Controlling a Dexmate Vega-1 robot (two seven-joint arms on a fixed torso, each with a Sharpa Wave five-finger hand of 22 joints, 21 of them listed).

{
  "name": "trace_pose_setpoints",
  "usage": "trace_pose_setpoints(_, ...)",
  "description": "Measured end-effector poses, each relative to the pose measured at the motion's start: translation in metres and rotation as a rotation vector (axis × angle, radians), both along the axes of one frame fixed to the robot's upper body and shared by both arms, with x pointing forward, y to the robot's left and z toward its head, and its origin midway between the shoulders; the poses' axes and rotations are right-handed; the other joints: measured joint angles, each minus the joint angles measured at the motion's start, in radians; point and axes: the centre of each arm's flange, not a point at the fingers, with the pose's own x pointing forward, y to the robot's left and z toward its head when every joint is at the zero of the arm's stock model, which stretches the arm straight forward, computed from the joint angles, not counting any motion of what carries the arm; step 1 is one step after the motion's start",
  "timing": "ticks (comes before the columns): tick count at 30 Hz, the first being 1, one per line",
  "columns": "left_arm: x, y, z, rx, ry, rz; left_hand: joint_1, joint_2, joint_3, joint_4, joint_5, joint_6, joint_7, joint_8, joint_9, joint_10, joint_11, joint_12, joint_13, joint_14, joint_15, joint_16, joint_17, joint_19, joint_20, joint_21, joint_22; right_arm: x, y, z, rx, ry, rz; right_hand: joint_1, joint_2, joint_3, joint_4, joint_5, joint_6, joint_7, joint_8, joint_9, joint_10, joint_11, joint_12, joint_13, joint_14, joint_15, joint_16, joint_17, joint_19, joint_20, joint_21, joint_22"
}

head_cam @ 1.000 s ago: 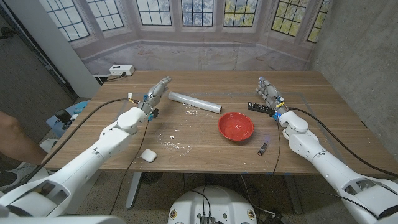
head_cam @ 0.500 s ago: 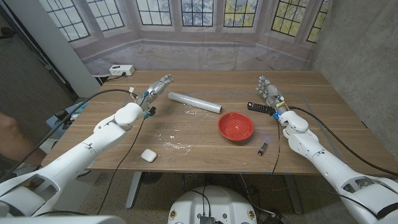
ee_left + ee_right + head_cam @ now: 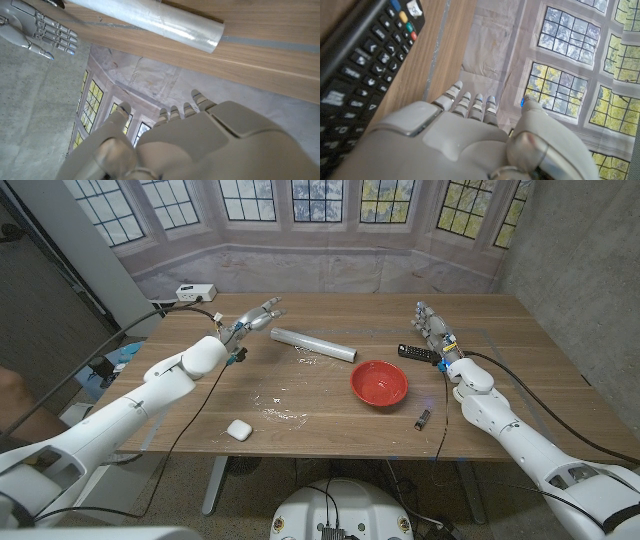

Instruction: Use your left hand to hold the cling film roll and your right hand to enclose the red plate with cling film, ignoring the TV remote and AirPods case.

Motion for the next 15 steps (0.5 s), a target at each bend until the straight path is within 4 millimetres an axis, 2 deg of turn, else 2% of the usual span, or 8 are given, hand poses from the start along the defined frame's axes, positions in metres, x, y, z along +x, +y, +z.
trace_pose_setpoints(4, -0.001, 0.001, 0.002, 0.047, -0.013, 0.013, 0.016, -0.016, 0.0, -0.006, 0.0, 0.011, -0.011, 0.0, 0.001, 0.02, -0.006, 0.004, 0.0, 0.019, -0.007, 0.0, 0.0, 0.022, 0.0, 0.0, 0.0, -0.001, 0.001, -0.001, 0.003, -0.002, -0.002, 0.0, 0.0, 0.0, 0.0, -0.005, 0.0, 0.0, 0.0, 0.0, 0.0, 0.0, 0.0, 0.0, 0.0, 0.0, 0.0, 0.0, 0.001, -0.001, 0.002, 0.0)
trace_pose_setpoints(7, -0.003, 0.002, 0.005, 0.086, -0.027, 0.022, 0.023, -0.025, -0.012, -0.02, 0.0, 0.026, -0.015, 0.0, 0.005, 0.032, -0.018, 0.008, 0.005, 0.033, -0.014, 0.0, -0.003, 0.039, -0.011, 0.0, 0.0, -0.002, 0.001, -0.001, 0.006, -0.004, -0.006, 0.0, 0.0, 0.003, -0.003, -0.005, 0.002, -0.002, 0.0, 0.0, 0.0, 0.0, 0.0, 0.0, 0.0, 0.0, 0.0, 0.0, 0.001, -0.001, 0.001, 0.0)
trace_pose_setpoints(9, -0.004, 0.003, 0.007, 0.111, -0.038, 0.027, 0.025, -0.037, -0.019, -0.027, -0.005, 0.029, -0.018, 0.0, 0.005, 0.042, -0.016, 0.008, 0.005, 0.038, -0.019, 0.0, -0.003, 0.046, -0.018, 0.0, 0.0, -0.003, 0.001, -0.002, 0.009, -0.006, -0.007, 0.0, 0.0, 0.003, -0.003, -0.005, 0.002, -0.002, 0.0, 0.0, 0.0, 0.0, 0.0, 0.0, 0.0, 0.0, 0.0, 0.0, 0.001, -0.001, 0.001, 0.0)
trace_pose_setpoints(15, -0.01, 0.006, 0.012, 0.185, -0.06, 0.043, 0.021, -0.067, -0.033, -0.042, -0.005, 0.038, -0.027, 0.0, 0.005, 0.05, -0.025, 0.008, 0.005, 0.045, -0.026, 0.0, 0.0, 0.057, -0.021, 0.0, -0.002, -0.006, -0.001, -0.003, 0.013, -0.011, -0.014, 0.0, 0.0, 0.003, -0.003, -0.005, 0.002, -0.002, 0.0, 0.0, 0.0, 0.0, 0.0, 0.0, 0.0, 0.0, 0.0, 0.0, 0.001, -0.001, 0.001, 0.0)
